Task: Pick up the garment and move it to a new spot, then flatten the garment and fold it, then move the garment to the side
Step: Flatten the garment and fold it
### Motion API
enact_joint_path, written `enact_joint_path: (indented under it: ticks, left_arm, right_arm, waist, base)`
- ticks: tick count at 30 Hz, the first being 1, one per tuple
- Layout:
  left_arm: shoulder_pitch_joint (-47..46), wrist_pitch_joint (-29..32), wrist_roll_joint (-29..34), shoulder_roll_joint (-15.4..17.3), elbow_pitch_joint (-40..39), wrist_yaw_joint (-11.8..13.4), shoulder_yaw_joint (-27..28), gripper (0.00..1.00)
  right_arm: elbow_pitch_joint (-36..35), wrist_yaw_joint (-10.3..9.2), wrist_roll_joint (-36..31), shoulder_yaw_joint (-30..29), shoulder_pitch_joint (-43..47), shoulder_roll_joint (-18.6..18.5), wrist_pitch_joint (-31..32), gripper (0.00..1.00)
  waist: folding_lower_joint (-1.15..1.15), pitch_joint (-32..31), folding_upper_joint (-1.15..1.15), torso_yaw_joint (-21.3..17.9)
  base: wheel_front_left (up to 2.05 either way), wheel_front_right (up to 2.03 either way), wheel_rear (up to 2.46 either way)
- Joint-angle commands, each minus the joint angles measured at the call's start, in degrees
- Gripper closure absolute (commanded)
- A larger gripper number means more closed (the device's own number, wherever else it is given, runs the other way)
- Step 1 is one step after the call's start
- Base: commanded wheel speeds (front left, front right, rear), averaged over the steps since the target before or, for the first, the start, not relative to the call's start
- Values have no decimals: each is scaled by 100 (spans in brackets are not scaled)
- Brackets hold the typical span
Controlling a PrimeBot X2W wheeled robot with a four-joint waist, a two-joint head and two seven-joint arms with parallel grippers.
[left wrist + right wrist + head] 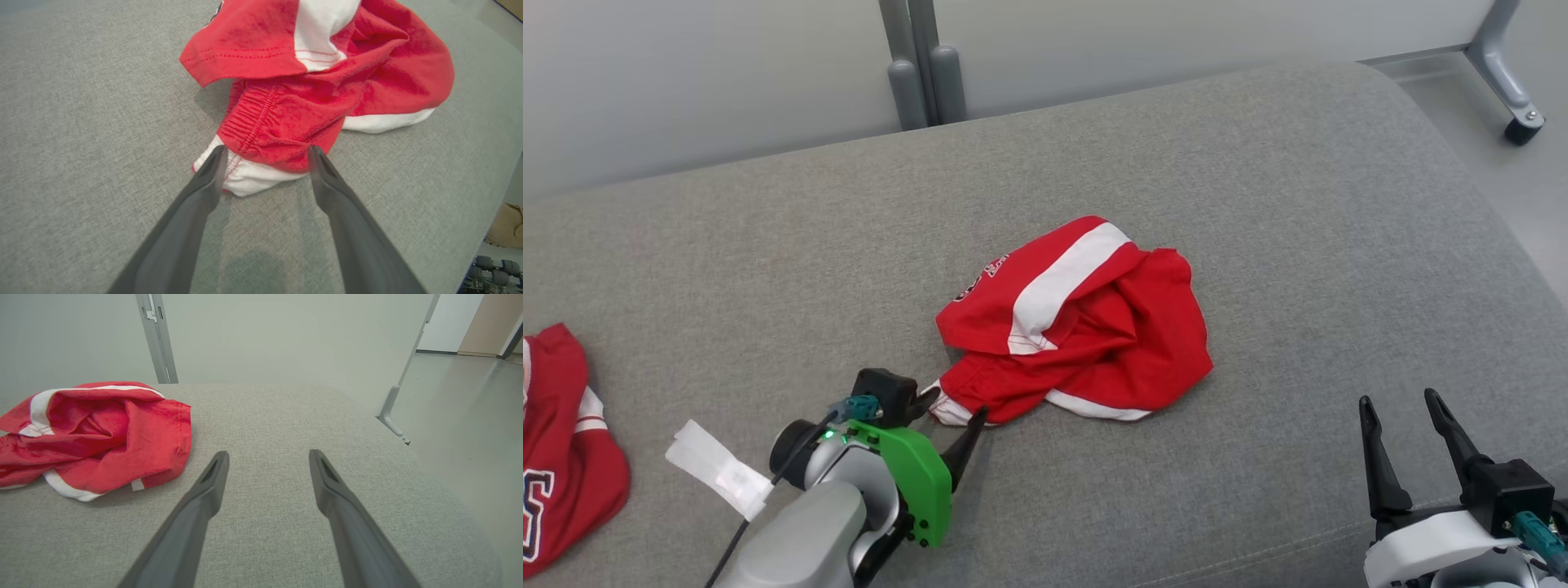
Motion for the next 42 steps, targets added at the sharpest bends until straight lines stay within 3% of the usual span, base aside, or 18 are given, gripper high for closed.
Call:
enact_joint_path:
  ticks: [1, 13, 14, 15, 17, 18, 25, 31, 37, 42]
  left_arm:
    - [-185, 18, -173, 166, 47, -14, -156, 0]
    - [-553, -146, -934, 430, 334, -15, -1193, 2]
    - [-564, -166, -1013, 429, 316, -15, -1274, 37]
    - [-564, -166, -1013, 429, 316, -15, -1274, 37]
    - [-595, -191, -1146, 432, 228, -15, -1481, 97]
    - [-622, -235, -1214, 446, 167, -15, -1574, 100]
    - [-715, -140, -1564, 583, -267, -15, -1991, 100]
    - [-882, 421, -2512, 694, -1635, -16, -2059, 100]
    - [-1268, 301, -3777, 754, -2839, -16, -1572, 100]
    - [-1536, 287, -4483, 681, -2703, -16, -996, 100]
  right_arm:
    - [2, -2, 18, -17, 11, 27, -17, 0]
    - [20, -2, 91, -36, -58, 100, -17, 0]
    - [24, -2, 104, -44, -66, 103, -17, 0]
    - [24, -2, 104, -44, -66, 103, -17, 0]
    - [34, -2, 123, -61, -63, 111, -17, 0]
    - [37, -2, 131, -69, -60, 114, -17, 0]
    - [78, -2, 176, -76, -48, 141, -17, 0]
    - [88, -2, 182, -133, 48, 154, -17, 0]
    - [132, -2, 223, -38, -4, 193, -17, 0]
    - [175, -2, 240, 82, -58, 225, -16, 0]
  waist:
    - [0, 57, 0, -147]
    - [0, 112, 0, -200]
    - [0, 112, 0, -197]
    - [0, 112, 0, -197]
    - [0, 109, 0, -187]
    - [0, 107, 0, -180]
    - [0, 49, 0, -157]
    - [0, -34, 0, -93]
    - [0, -113, 0, -101]
    - [0, -178, 0, -212]
  base:
    - [0, 0, 0]
    - [0, 0, 0]
    - [0, 0, 0]
    - [0, 0, 0]
    - [0, 0, 0]
    - [0, 0, 0]
    - [0, 0, 0]
    - [0, 0, 0]
    - [0, 0, 0]
    - [0, 0, 0]
